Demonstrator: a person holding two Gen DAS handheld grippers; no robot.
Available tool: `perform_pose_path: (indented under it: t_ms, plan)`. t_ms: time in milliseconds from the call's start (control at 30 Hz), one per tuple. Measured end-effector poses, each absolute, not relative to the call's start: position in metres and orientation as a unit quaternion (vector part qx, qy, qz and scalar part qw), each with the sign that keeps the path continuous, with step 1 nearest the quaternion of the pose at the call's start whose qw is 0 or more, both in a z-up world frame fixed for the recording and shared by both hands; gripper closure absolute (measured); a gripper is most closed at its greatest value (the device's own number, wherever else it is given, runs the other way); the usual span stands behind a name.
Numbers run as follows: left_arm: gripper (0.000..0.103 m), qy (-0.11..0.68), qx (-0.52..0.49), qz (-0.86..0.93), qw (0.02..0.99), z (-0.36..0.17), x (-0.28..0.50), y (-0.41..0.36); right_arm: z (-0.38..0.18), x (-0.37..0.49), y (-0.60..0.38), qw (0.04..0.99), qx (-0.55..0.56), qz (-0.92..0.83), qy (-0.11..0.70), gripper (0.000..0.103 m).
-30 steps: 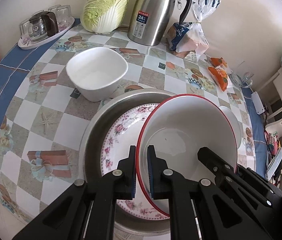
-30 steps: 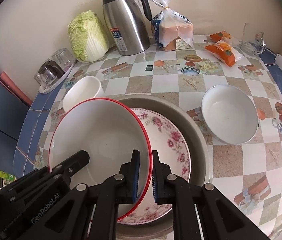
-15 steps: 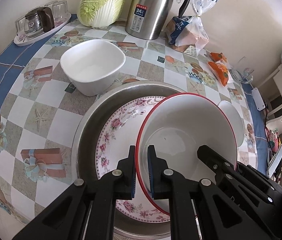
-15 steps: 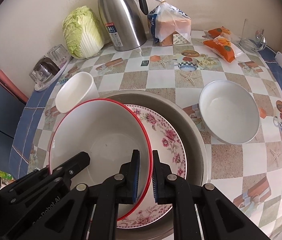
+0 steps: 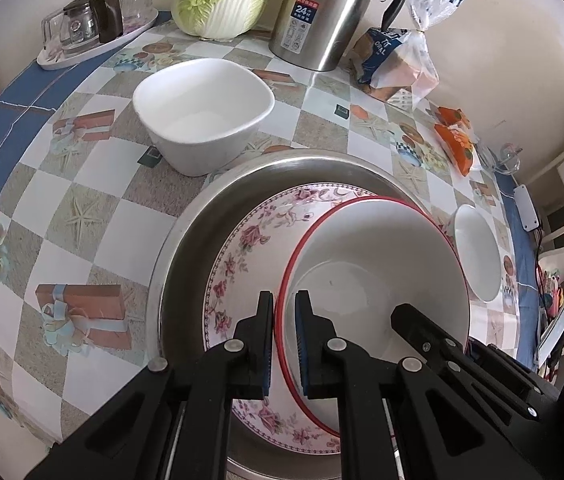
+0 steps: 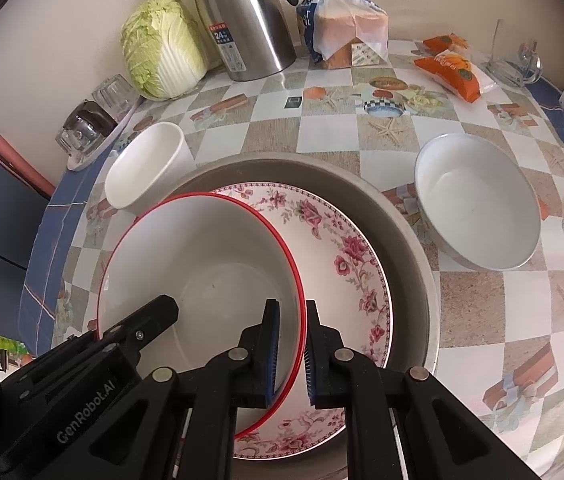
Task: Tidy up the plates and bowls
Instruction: 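Lower the red-rimmed bowl onto the pink-floral plate inside the basin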
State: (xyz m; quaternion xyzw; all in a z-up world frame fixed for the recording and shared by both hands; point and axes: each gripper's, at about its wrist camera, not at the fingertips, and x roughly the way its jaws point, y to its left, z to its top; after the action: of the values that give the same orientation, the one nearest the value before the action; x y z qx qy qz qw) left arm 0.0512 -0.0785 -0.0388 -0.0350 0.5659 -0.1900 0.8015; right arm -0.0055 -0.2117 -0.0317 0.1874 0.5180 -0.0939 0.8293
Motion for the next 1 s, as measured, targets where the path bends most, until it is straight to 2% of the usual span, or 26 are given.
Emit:
perform_pose_path:
  t_ms: [1000]
  plan:
    - [0.092,0.566,-0.037,-0.195,0.8,-0.0431,0.0551,-0.0848,-0.0376,-0.0016,-0.2185,0.828,0.205,-0.091,0.514,0.088]
